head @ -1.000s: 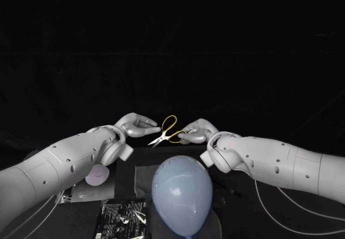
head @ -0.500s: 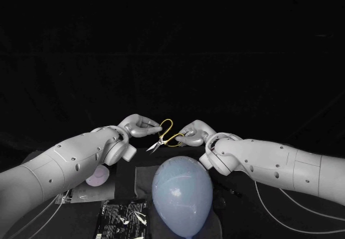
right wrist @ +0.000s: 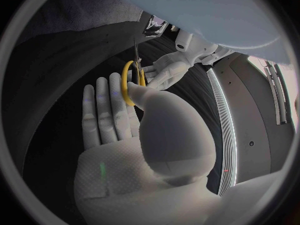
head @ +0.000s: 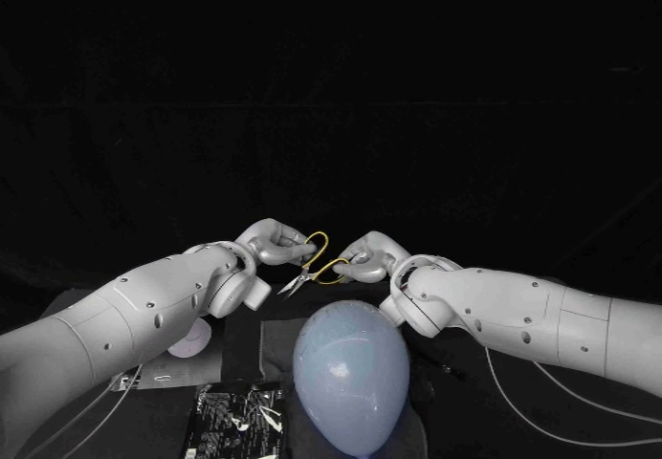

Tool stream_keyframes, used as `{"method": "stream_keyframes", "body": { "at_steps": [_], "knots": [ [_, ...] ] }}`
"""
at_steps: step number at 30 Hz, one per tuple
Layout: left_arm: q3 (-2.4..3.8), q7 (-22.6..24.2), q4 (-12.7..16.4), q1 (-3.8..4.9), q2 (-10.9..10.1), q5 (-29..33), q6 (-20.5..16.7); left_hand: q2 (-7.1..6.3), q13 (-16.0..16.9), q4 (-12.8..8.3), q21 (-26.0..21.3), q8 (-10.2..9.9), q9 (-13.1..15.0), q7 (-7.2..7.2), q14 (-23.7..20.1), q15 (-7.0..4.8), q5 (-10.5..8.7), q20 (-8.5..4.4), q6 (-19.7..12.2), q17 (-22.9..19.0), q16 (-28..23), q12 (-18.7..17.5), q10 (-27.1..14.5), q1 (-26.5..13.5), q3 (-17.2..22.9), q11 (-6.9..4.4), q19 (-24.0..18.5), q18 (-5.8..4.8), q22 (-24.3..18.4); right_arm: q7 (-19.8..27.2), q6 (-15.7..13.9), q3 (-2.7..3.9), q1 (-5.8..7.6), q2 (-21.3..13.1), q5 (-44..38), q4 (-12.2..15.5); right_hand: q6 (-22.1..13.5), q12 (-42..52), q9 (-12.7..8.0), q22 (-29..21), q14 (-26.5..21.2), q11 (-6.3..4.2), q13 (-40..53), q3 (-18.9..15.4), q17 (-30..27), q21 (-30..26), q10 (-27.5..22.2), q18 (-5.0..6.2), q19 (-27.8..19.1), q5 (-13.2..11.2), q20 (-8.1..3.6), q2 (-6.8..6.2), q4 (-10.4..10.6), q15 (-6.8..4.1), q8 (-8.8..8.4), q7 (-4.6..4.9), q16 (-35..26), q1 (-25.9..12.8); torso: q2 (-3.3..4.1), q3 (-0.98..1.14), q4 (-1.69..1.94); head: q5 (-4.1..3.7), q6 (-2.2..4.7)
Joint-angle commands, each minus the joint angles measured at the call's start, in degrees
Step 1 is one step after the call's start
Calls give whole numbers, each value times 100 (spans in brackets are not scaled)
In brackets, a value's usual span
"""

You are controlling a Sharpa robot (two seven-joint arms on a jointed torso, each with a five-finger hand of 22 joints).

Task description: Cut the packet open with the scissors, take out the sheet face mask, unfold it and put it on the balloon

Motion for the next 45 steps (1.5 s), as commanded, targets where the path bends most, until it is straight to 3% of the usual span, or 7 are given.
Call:
{"method": "stream_keyframes", "body": {
  "at_steps": [1, 6, 7, 32, 34, 39, 45],
  "knots": [
    [7, 262, 45, 11, 19, -89, 17, -20, -7, -16, 147, 111, 79, -24, 300, -111, -9, -26, 117, 91, 131, 10, 247, 102, 311, -91, 270, 79, 48, -13, 114, 6, 12, 30, -104, -20, -6, 22, 36, 6, 57, -93, 7, 10, 5, 36, 109, 39, 30, 18, -11, 74, -32, -3, 21, -35, 29, 2, 3, -3, 0, 18, -5],
    [7, 372, 77, 11, 28, -125, -52, -215, -22, 38, 179, 189, 185, -43, 362, -130, -11, -42, 119, 156, 108, -101, 385, 10, 763, -110, 346, 70, 35, -49, 128, 6, 35, 80, -117, -68, -6, 22, 39, 8, 58, -93, 7, 15, 6, 39, 111, 39, 31, 17, -12, 74, -38, -4, 23, -35, 29, -3, 4, -6, -7, 23, -9],
    [7, 387, 90, 11, 30, -132, -57, -398, -20, 22, 182, 263, 299, -47, 392, -134, -12, -49, 93, 226, 72, -210, 479, -161, 1185, -115, 366, 68, 11, -56, 129, 6, 42, 92, -118, -79, -6, 22, 39, 8, 58, -93, 7, 15, 6, 39, 111, 39, 31, 17, -12, 74, -38, -4, 23, -35, 29, -3, 4, -4, -3, 24, -13],
    [-41, 482, 248, 10, 139, -461, -25, -600, -23, -175, 183, 363, 470, -37, 402, -132, -7, -72, 47, 348, 9, -255, 533, -486, 1689, -115, 371, 70, -25, -157, 60, 33, 402, 282, -104, -172, -8, 23, 74, 44, 79, -103, 9, 73, 21, 81, 136, 38, 51, 18, -25, 71, -121, -15, 45, -41, 29, -43, 1, -3, -6, -13, -4],
    [-42, 468, 228, 10, 128, -347, -85, -633, -37, -223, 176, 310, 467, 22, 292, -88, -6, -54, -61, 342, -68, -274, 396, -527, 1817, -62, 354, 60, -35, -170, 70, 34, 408, 280, -105, -200, -8, 23, 74, 44, 79, -103, 9, 73, 21, 81, 136, 38, 51, 18, -25, 71, -121, -15, 45, -41, 29, -43, 2, -4, -5, -23, 2],
    [-46, 414, 215, 10, 100, -72, -110, -927, -47, -230, 55, -230, 239, 408, -346, 237, 6, 25, -881, 218, -463, -274, -814, -809, 2197, 345, 160, -70, -100, -181, 62, 35, 413, 302, -128, -297, -8, 23, 74, 44, 79, -103, 9, 73, 21, 81, 136, 38, 51, 18, -25, 71, -121, -15, 45, -41, 29, -43, 4, -1, 3, -50, 18],
    [-52, 400, 243, 10, 85, 86, -89, -1240, -41, -312, -87, -455, 115, 513, -757, 388, -11, 27, -1198, 88, -673, -266, -1270, -1115, 2203, 483, -57, -246, -124, -181, 25, 35, 415, 335, -196, -411, -9, 22, 80, 52, 82, -103, 9, 84, 23, 89, 139, 38, 52, 18, -27, 68, -139, -16, 48, -41, 28, -51, 5, -4, 16, -65, 17]
  ]
}}
